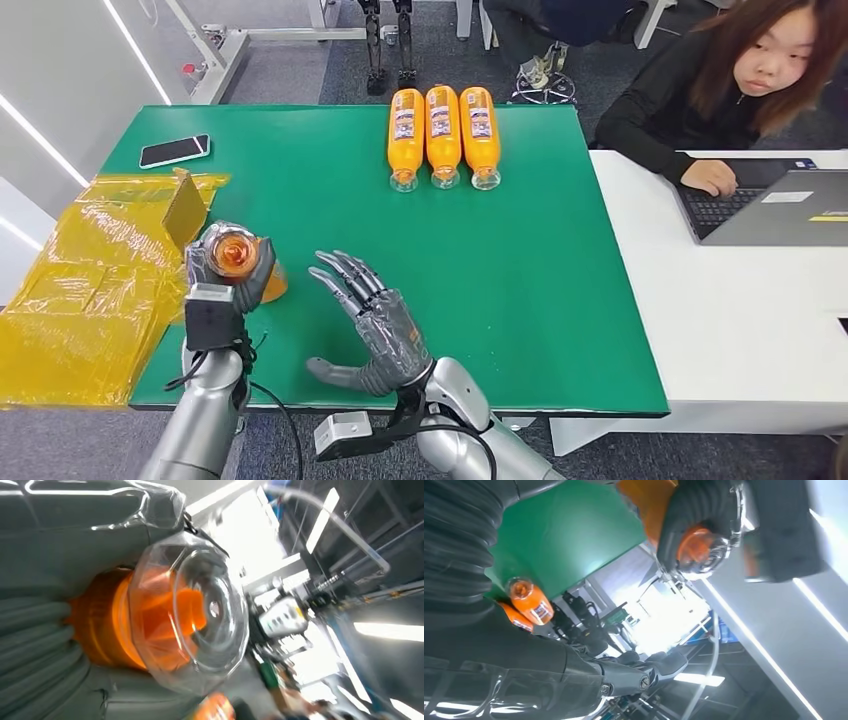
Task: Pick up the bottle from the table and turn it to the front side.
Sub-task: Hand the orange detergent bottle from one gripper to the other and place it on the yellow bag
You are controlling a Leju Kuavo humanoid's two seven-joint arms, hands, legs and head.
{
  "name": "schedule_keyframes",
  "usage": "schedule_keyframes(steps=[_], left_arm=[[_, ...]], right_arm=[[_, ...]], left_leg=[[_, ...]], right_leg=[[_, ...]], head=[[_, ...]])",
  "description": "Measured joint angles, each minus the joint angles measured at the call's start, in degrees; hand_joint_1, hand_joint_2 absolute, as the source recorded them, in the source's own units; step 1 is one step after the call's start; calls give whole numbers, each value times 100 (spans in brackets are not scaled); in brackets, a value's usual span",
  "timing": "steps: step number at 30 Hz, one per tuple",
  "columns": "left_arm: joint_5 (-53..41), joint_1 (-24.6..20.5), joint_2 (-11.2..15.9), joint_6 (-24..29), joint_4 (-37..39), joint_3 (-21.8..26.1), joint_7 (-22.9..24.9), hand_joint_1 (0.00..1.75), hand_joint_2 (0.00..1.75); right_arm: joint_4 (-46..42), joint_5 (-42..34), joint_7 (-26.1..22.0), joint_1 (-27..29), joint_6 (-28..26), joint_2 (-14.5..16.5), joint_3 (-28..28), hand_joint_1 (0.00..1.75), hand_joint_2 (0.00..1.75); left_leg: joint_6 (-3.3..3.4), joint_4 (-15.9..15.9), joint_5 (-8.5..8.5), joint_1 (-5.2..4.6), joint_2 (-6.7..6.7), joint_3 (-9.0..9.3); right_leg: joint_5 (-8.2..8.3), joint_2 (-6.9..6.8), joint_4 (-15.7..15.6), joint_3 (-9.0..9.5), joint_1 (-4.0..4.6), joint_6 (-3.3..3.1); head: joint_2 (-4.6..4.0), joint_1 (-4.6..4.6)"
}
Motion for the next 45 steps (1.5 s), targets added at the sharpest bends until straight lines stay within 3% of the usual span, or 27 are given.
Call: schedule_keyframes(steps=[3, 6, 10, 19, 22, 24, 27, 29, 36, 45], left_arm=[[-984, -439, 254, 871, 649, 24, 306, 161, 175], [-2213, -841, 490, 1398, 1219, -72, 1041, 164, 175], [-3197, -1159, 724, 1528, 1689, -360, 1756, 164, 175], [-3431, -1344, 910, 1538, 2109, -623, 1953, 167, 175], [-4040, -1376, 957, 1484, 2232, -779, 2418, 149, 175], [-4600, -1420, 1003, 1296, 2361, -961, 2844, 112, 175], [-5008, -1459, 1069, 887, 2540, -1219, 3208, 31, 175], [-5057, -1460, 1090, 560, 2645, -1301, 3312, 2, 175], [-5319, -1354, 1229, -376, 2940, -1516, 3753, 0, 175], [-5328, -1295, 1390, -427, 3032, -1543, 3945, 0, 175]], right_arm=[[-115, -64, 70, -48, 91, -11, 66, 0, 175], [-180, -81, 88, -66, 89, -30, 118, 0, 175], [-209, -83, 89, -69, 66, -47, 180, 0, 175], [-216, -83, 85, -72, 57, -71, 224, 0, 175], [-218, -83, 92, -72, 24, -84, 235, 0, 175], [-222, -81, 119, -71, -4, -96, 248, 0, 175], [-244, -79, 168, -68, -35, -132, 266, 0, 175], [-257, -79, 197, -55, -44, -173, 276, 0, 175], [-289, 38, 259, 45, -102, -330, 308, 0, 175], [-400, 78, 277, 38, 133, -422, 309, 0, 175]], left_leg=[[-3, 0, 4, 1, 4, 2], [-6, 0, 9, 1, 1, 1], [-8, 0, 8, 0, 6, 1], [-9, 0, 6, 0, 6, 0], [-9, 0, 6, 1, 6, 0], [-10, 0, 6, 1, 6, 0], [-10, 0, 6, 1, 9, 1], [-10, 0, 6, 0, 10, 0], [-10, -1, 5, 1, 11, -1], [-12, -2, 7, 1, 11, 2]], right_leg=[[3, 4, 0, -1, 0, -3], [3, 2, 2, -1, 1, -4], [4, 10, 2, -2, 0, -5], [4, 10, 0, -5, 0, -5], [4, 10, 1, -4, 0, -5], [4, 10, 1, -4, 0, -5], [4, 12, 1, -5, 0, -5], [4, 12, 1, -5, 0, -5], [3, 13, 1, -7, 0, -5], [4, 10, 6, -5, -1, -7]], head=[[0, -1], [0, 1], [0, 1], [0, 1], [0, 1], [0, 1], [0, 1], [0, 2], [0, 0], [0, 1]])
